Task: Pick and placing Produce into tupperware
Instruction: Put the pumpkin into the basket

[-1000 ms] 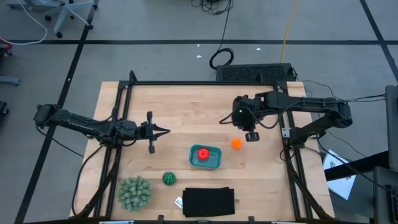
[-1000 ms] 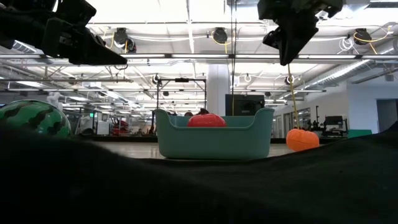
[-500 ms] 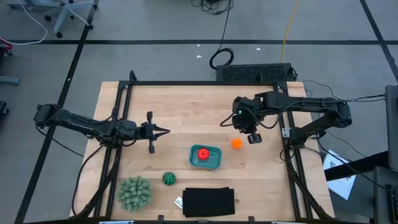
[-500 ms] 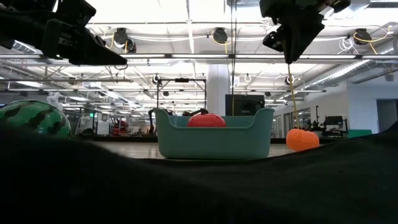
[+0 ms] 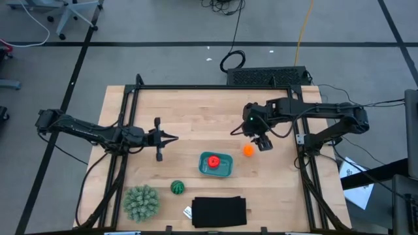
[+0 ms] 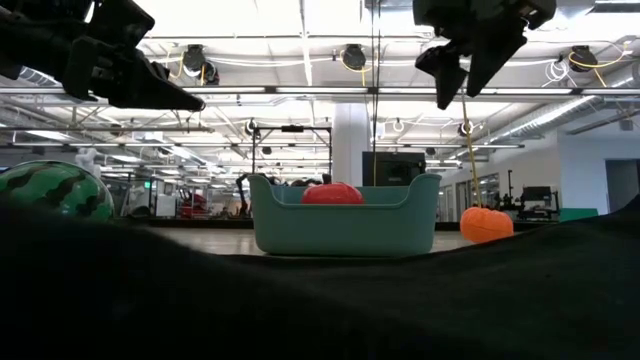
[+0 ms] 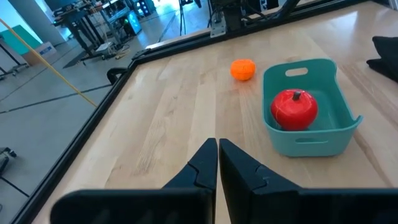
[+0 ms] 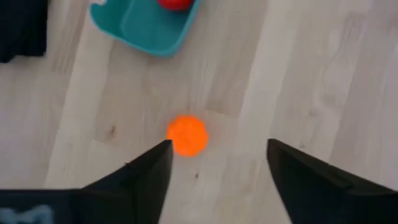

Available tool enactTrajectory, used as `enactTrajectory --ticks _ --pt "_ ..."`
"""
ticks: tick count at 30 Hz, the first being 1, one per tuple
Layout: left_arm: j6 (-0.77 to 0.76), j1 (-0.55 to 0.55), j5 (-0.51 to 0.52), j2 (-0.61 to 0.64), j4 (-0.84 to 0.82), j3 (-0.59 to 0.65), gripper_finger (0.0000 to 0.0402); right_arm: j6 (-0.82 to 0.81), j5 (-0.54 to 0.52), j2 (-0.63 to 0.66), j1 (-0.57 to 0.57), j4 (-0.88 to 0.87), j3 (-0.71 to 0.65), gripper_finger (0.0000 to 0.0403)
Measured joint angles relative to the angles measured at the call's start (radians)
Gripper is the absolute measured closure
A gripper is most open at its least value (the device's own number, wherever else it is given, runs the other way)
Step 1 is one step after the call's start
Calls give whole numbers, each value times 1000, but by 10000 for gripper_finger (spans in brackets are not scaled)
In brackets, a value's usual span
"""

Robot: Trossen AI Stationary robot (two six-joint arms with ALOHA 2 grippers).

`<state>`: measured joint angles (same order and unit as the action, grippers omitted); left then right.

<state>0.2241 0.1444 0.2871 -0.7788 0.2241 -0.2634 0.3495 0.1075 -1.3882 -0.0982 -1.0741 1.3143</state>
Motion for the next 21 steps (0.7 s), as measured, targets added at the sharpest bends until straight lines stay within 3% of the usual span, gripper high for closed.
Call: enactTrajectory --ticks 6,14,21 --pt "-2 0 0 0 -18 0 380 57 -6 -2 51 105 -74 94" --pt "-5 0 -31 0 -19 0 380 -24 1 -2 54 155 -189 89" --pt "-17 0 -33 0 -19 0 380 -169 81 -3 20 289 -283 89"
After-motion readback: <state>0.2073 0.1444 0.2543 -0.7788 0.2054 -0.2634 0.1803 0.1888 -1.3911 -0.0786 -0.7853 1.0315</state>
